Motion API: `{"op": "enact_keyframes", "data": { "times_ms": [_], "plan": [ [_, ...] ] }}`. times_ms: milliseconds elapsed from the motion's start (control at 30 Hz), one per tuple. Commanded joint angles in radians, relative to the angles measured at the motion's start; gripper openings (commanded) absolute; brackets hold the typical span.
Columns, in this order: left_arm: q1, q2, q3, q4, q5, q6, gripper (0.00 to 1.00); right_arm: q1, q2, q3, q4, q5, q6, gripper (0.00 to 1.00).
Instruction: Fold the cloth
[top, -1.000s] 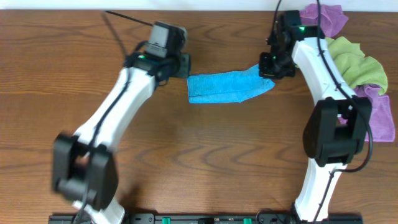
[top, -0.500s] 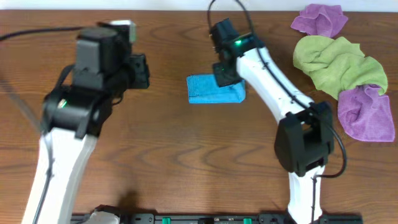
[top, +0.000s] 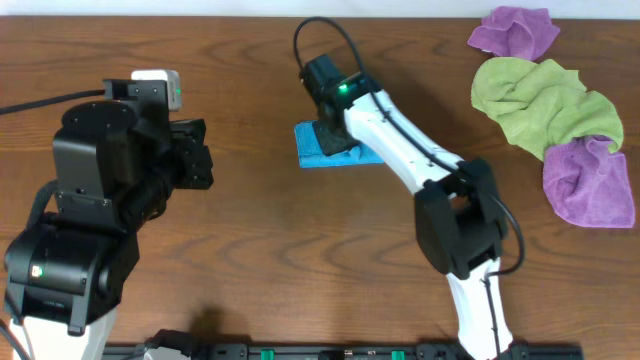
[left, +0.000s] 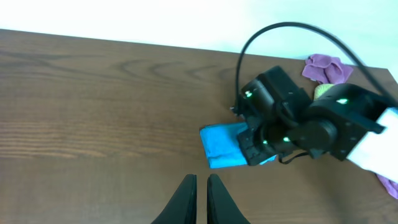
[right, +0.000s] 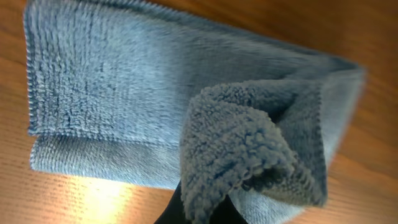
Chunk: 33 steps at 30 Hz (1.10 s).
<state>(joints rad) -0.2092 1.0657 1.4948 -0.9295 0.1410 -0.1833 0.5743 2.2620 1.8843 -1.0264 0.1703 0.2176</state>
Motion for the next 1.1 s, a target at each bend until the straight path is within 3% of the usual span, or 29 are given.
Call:
{"op": "enact_keyframes", "data": {
  "times_ms": [0, 433, 467, 567, 667, 833, 900, 1067],
  "plan": [
    [0.007, -0.011, 0.015, -0.014, -0.017, 0.004, 0.09, 0.030, 0.026, 0.018, 0.006, 0.003, 0.014, 0.01],
    [0.007, -0.010, 0.015, -0.021, -0.017, 0.004, 0.12, 0.077, 0.030, 0.018, 0.109, -0.012, 0.014, 0.02],
    [0.007, -0.010, 0.015, -0.021, -0.017, 0.004, 0.12, 0.077, 0.030, 0.018, 0.122, -0.041, 0.014, 0.05],
    [0.007, -0.010, 0.015, -0.021, -0.018, 0.004, 0.12, 0.077, 0.030, 0.018, 0.181, -0.185, 0.014, 0.41],
    [0.007, -0.010, 0.015, -0.021, -0.018, 0.004, 0.12, 0.077, 0.030, 0.018, 0.247, -0.299, 0.014, 0.53],
    [0.007, -0.010, 0.015, -0.035, -0.025, 0.034, 0.12, 0.069, 0.024, 0.024, 0.245, -0.303, 0.013, 0.59],
    [0.007, -0.007, 0.014, -0.049, -0.070, 0.034, 0.12, 0.062, 0.009, 0.040, 0.228, -0.303, 0.014, 0.58],
    [0.007, 0.018, 0.006, -0.085, -0.189, 0.034, 0.12, 0.034, -0.069, 0.112, 0.129, -0.243, -0.036, 0.69]
  ]
}}
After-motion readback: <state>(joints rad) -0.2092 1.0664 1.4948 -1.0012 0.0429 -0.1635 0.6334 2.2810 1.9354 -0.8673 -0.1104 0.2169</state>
